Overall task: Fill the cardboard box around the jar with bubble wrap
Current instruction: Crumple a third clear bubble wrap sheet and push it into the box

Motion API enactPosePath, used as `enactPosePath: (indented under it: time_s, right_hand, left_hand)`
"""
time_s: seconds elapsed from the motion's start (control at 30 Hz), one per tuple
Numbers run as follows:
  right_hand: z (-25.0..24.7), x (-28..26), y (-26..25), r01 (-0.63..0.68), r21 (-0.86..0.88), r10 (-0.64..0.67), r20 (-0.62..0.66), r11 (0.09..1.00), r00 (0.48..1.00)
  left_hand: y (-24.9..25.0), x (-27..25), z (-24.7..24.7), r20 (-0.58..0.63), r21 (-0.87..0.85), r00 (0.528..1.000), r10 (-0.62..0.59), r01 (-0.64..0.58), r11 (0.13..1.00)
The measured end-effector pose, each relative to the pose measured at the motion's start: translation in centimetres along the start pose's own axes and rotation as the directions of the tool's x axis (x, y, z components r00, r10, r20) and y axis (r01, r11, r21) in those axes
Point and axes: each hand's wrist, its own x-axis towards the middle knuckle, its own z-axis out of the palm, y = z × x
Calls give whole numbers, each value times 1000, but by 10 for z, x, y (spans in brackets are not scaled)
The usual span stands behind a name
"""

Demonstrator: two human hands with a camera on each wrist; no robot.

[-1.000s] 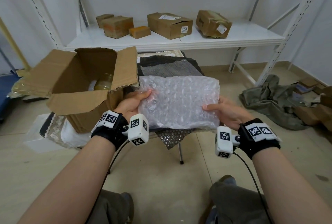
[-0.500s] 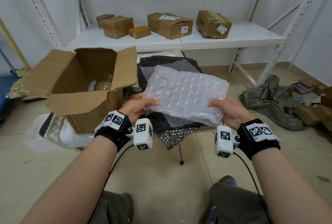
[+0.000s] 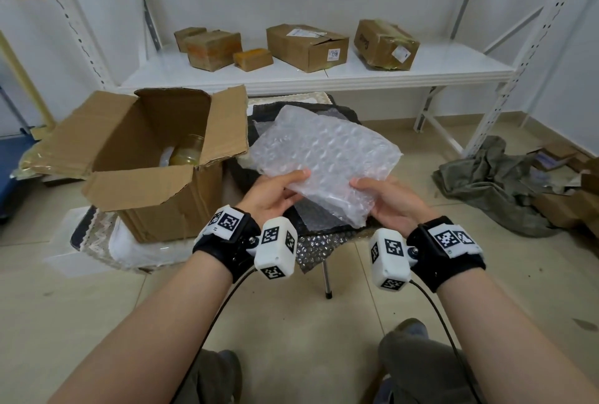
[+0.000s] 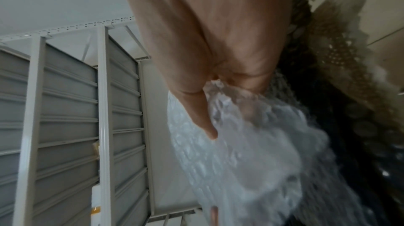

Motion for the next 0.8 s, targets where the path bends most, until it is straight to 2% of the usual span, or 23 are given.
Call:
enactPosePath:
  time_s: [0.1, 0.2, 0.3, 0.43, 0.63, 0.8]
  right_hand:
    - [-3, -5, -8, -20, -72, 26, 77, 997, 997]
    - [-15, -7, -20, -11, -122, 14, 28, 992, 1000]
    - [-25, -7, -20, -29, -267, 39, 34, 963, 999]
    - [-12, -12, -7, -59, -461, 108, 82, 886, 991]
    - [-6, -8, -1, -25, -386, 54, 64, 922, 996]
    - [-6, -8, -3, -6, -234, 31, 104, 972, 994]
  left_hand:
    - [4, 4, -3, -57, 20, 998, 29, -28, 999]
    - [11, 6, -10, -71, 137, 997, 13, -3, 991]
    - [13, 2, -13, -38, 326, 999, -14, 25, 945]
    - [9, -4, -9, 35, 393, 998, -46, 28, 919]
    - [9, -12, -4, 186, 418, 979, -88, 3, 908]
    - [13, -12, -2, 229, 325, 969, -89, 10, 946]
